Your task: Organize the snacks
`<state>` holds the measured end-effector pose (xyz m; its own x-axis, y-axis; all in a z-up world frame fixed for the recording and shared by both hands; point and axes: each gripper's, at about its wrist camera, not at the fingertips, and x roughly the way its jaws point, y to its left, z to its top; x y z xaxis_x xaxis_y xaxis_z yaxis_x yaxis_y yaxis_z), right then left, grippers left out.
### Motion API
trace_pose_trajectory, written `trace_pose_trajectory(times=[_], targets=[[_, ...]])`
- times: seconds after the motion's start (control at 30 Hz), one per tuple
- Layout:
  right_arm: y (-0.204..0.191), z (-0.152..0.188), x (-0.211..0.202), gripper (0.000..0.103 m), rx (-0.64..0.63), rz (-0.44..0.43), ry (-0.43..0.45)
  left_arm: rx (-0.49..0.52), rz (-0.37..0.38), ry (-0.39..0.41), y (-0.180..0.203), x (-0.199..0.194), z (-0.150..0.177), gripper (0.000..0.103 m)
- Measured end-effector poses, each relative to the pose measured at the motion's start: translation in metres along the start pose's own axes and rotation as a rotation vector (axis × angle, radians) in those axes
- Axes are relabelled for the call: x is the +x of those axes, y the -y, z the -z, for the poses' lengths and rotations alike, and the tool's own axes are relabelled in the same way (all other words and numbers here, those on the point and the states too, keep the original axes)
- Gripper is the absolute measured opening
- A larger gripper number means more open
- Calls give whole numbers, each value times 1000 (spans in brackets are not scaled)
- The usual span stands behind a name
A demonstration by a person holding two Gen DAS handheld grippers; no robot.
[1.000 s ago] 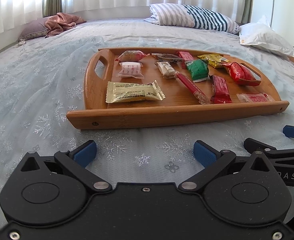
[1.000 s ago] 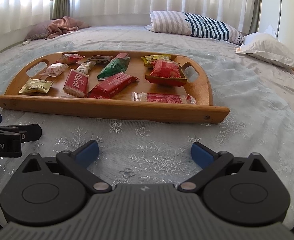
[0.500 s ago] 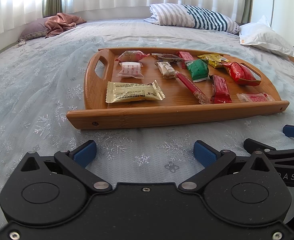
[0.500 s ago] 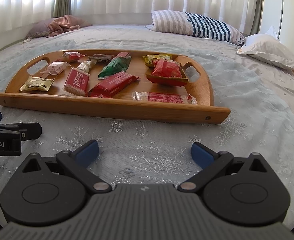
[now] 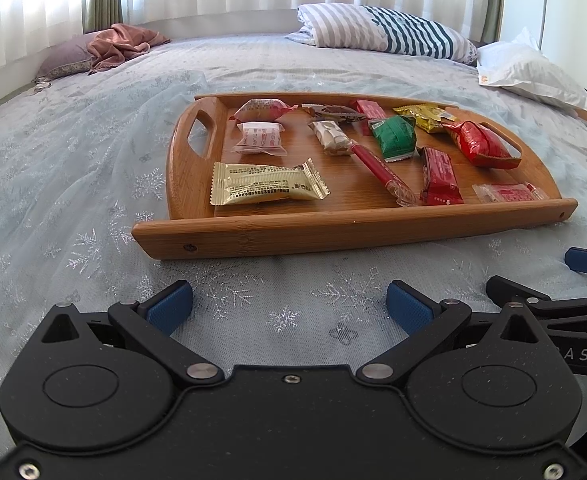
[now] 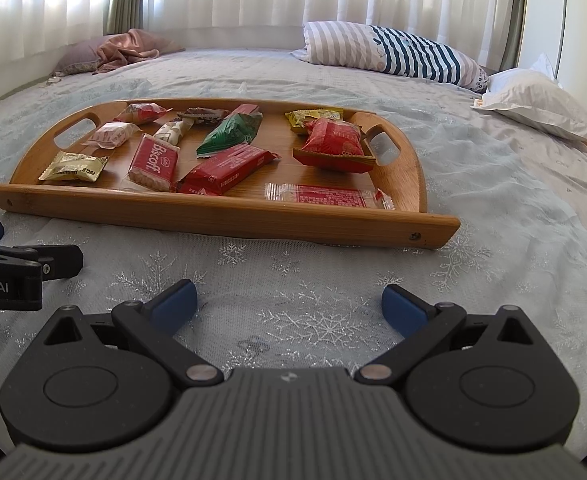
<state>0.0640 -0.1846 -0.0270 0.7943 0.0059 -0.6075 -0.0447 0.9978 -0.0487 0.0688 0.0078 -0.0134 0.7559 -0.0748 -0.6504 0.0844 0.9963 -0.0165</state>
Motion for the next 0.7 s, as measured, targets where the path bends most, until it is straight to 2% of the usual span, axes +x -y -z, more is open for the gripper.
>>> trace_pose_trajectory(times=[0.7], targets=[[0, 0, 0, 103, -2, 1, 0, -9, 5, 3, -1, 2, 0, 103]])
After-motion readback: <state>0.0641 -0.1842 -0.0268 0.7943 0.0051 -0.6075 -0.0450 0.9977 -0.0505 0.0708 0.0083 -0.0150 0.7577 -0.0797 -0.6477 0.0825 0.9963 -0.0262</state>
